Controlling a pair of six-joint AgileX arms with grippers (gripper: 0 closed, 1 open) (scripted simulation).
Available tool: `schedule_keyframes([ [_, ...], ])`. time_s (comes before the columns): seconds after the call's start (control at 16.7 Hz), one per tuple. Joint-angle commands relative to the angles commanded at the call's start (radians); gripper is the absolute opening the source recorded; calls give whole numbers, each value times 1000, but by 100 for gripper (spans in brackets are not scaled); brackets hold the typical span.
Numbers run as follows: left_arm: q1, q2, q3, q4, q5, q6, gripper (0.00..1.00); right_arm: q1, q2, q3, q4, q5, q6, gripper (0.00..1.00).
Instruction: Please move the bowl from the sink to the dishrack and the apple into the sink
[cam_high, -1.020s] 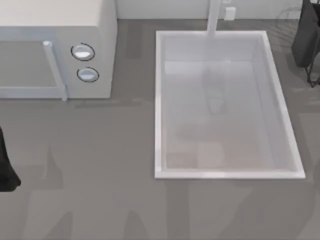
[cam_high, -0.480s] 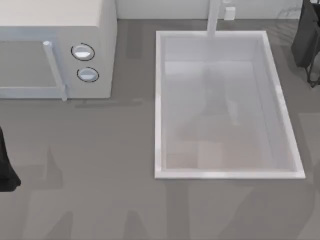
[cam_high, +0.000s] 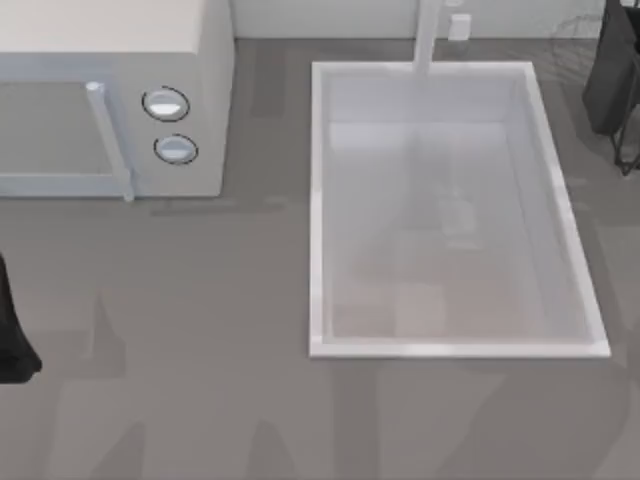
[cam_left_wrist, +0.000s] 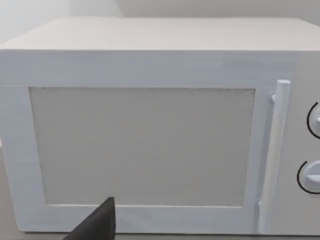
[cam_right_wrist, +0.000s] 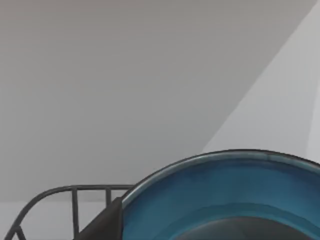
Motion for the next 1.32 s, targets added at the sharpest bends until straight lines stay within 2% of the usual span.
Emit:
schedule_keyframes([
  [0.42,0,0,0,0,0,0,100,52,-133,-104,-92,3,17,100],
  [1.32,0,0,0,0,0,0,100,177,-1154,-590,-494,185,-13,100],
])
